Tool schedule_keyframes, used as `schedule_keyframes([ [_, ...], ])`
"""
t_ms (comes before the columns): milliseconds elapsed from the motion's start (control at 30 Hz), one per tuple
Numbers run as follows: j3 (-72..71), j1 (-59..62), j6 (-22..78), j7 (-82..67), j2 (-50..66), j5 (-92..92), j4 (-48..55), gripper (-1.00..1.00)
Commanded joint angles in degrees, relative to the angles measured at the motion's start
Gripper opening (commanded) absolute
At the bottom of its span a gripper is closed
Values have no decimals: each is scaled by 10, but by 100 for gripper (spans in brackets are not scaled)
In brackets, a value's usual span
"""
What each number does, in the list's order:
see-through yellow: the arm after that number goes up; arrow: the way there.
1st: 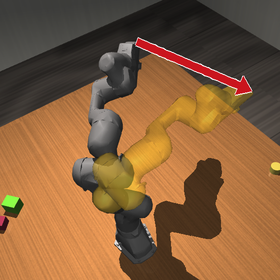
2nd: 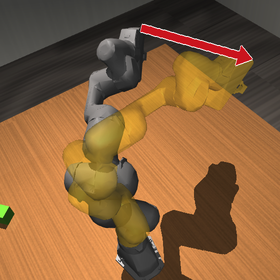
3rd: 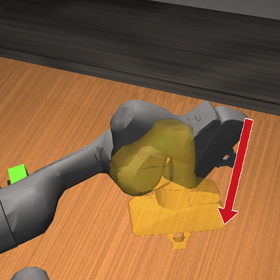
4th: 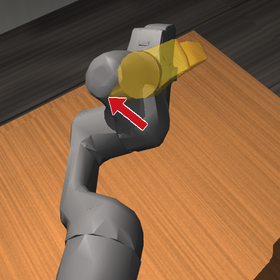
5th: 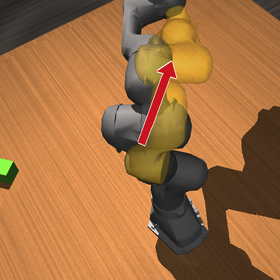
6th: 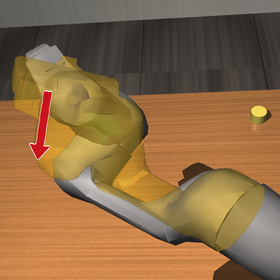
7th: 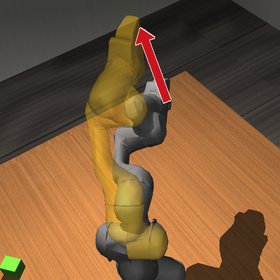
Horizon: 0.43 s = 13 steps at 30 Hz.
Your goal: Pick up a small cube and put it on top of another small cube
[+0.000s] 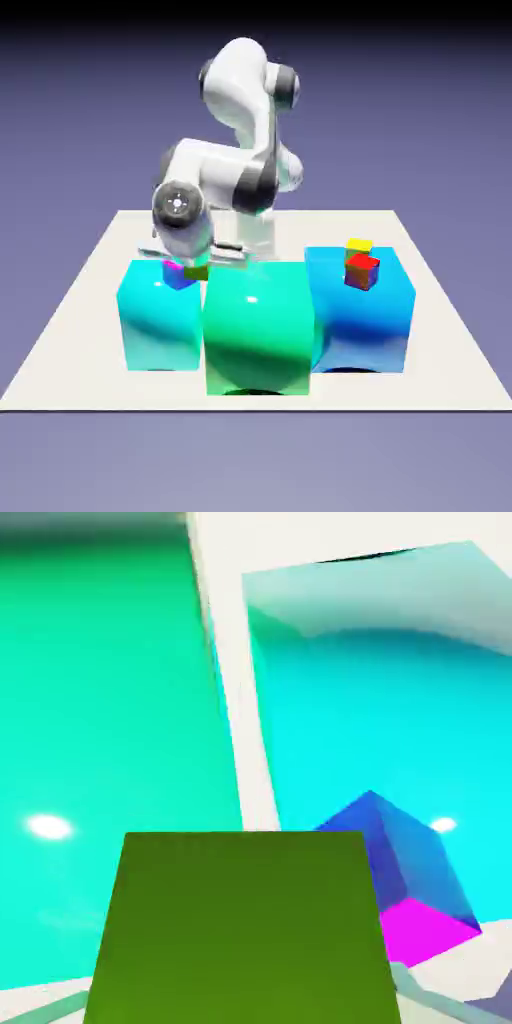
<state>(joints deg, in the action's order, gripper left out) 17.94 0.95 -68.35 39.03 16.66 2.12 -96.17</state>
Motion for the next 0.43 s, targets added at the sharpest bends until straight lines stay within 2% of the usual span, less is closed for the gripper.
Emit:
schedule_keyframes([
  [0, 19, 6, -2, -7, -21, -9, -21, -100],
  [67, 37, 11, -4, -13, -40, -18, -40, -100],
  [300, 36, 6, -101, -1, -76, -11, -170, -100],
  [333, 36, 6, -101, -1, -76, -11, -170, 100],
  [400, 36, 7, -85, -3, -70, -12, -150, 100],
])
